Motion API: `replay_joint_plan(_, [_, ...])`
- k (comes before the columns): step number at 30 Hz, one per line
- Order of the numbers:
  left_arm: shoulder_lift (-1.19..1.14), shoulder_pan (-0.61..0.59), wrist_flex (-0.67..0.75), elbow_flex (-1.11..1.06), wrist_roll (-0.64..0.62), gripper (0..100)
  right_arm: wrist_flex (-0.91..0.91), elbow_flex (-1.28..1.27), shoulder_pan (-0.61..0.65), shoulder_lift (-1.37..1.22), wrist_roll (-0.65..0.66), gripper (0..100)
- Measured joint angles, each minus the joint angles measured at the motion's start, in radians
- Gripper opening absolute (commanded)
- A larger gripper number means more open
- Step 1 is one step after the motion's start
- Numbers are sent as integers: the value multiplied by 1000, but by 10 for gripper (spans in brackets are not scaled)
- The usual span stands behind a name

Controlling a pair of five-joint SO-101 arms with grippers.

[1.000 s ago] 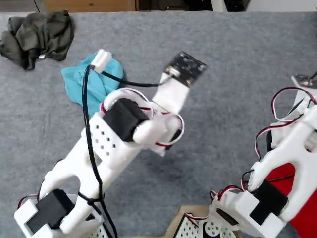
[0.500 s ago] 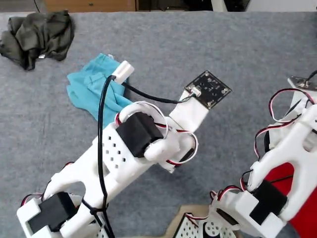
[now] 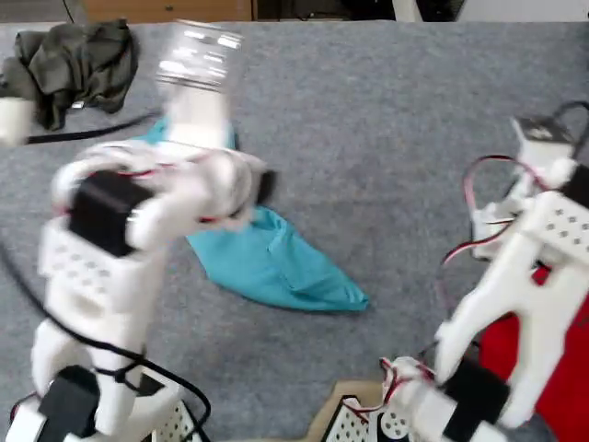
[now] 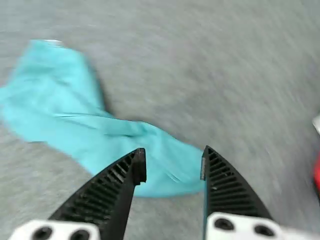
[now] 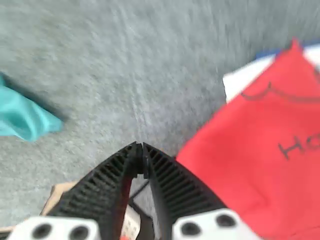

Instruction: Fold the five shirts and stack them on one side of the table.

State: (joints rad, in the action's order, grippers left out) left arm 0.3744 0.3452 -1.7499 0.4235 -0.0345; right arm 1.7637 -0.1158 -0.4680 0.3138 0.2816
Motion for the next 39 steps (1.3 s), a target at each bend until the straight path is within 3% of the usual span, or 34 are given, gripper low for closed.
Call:
replay_joint_plan(5, [18, -293, 0, -2, 5, 193, -20, 0, 278, 117, -60, 9])
replay_joint_plan(9, [17, -523, 0, -61, 5, 193, -92, 0, 499, 83, -215, 9])
replay_joint_plan(16, [17, -778, 0, -285, 69, 193, -86, 44, 793, -143, -364, 10])
replay_joint_plan(20, [17, -919, 0, -410, 124, 193, -20, 146, 933, -267, -419, 101])
replay_joint_plan(24, [15, -1039, 0, -463, 161, 193, -5, 252, 979, -370, -499, 210])
replay_joint_plan(30, [15, -1065, 0, -466, 166, 193, -6, 540, 984, -555, -563, 181])
replay_joint_plan(39, [11, -961, 0, -466, 104, 193, -193, 1163, 984, -1043, -583, 168])
